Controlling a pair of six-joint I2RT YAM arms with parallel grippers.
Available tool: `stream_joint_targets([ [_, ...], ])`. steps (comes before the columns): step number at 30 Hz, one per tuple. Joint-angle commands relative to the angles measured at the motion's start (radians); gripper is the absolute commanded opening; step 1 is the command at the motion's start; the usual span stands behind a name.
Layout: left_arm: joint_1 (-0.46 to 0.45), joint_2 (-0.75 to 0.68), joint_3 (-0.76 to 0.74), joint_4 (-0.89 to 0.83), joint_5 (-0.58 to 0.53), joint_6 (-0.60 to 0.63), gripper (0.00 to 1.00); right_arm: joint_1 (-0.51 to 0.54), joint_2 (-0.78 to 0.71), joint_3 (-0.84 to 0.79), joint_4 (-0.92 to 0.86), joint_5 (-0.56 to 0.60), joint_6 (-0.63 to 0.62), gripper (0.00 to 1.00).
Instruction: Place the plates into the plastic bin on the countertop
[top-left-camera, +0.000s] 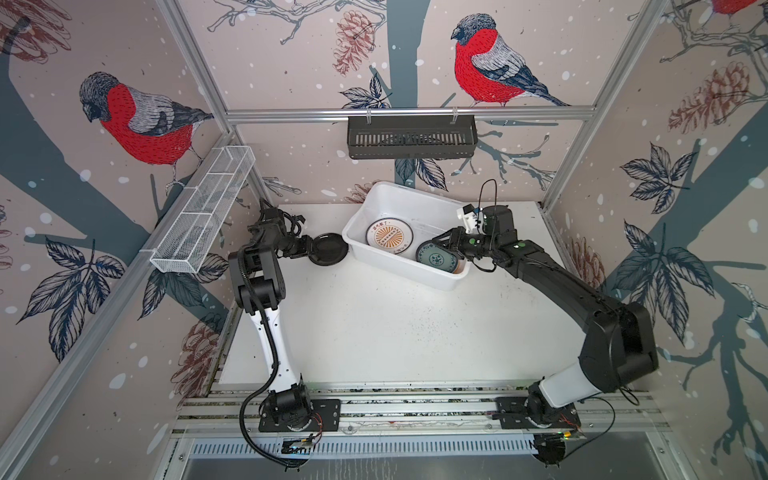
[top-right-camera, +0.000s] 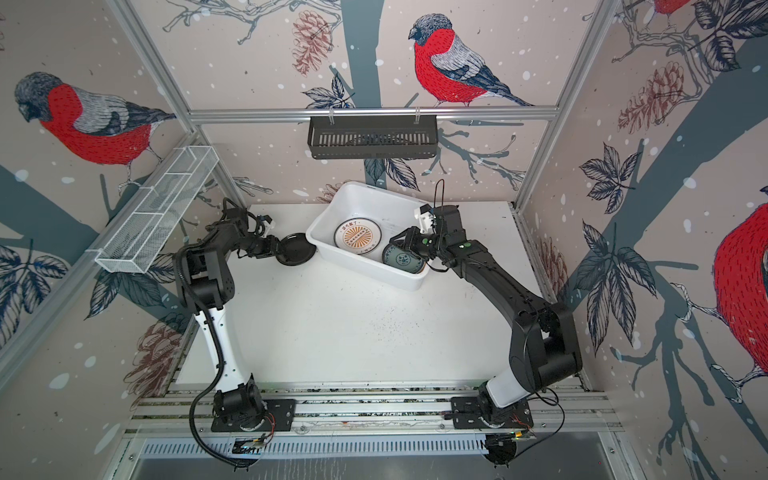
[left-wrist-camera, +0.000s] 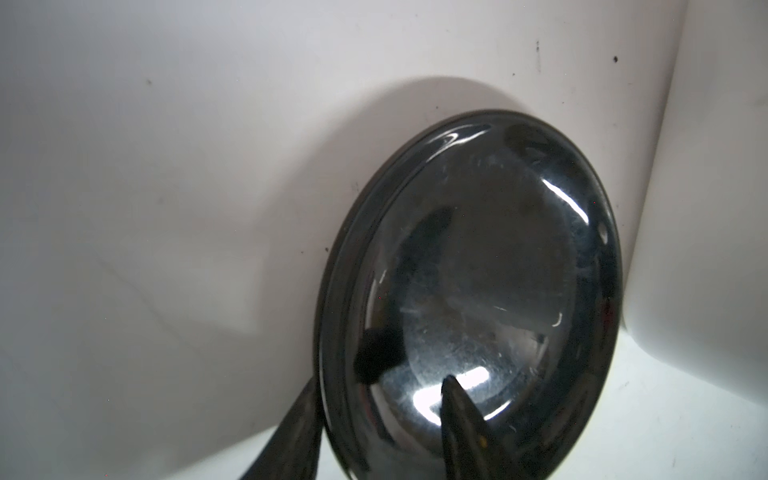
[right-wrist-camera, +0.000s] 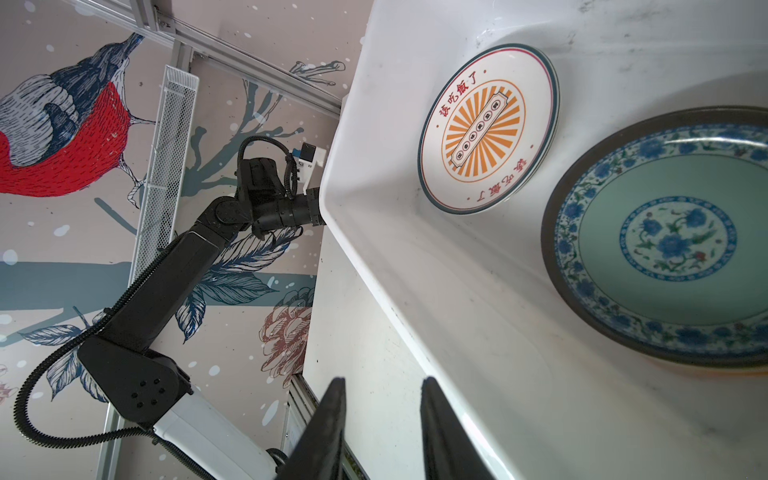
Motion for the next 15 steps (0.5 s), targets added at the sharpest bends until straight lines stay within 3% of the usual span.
stream_joint_targets([
  [1, 0.002, 0.004, 0.003, -0.034, 0.038, 0.031, 0.46, 0.003, -0.01, -0.006, 0.045, -0.001, 0.017, 0.32],
  [15, 0.002, -0.005, -0.03, -0.039, 0.099, 0.014, 0.39, 0.009, 0.004, 0.001, 0.065, -0.003, 0.032, 0.32],
])
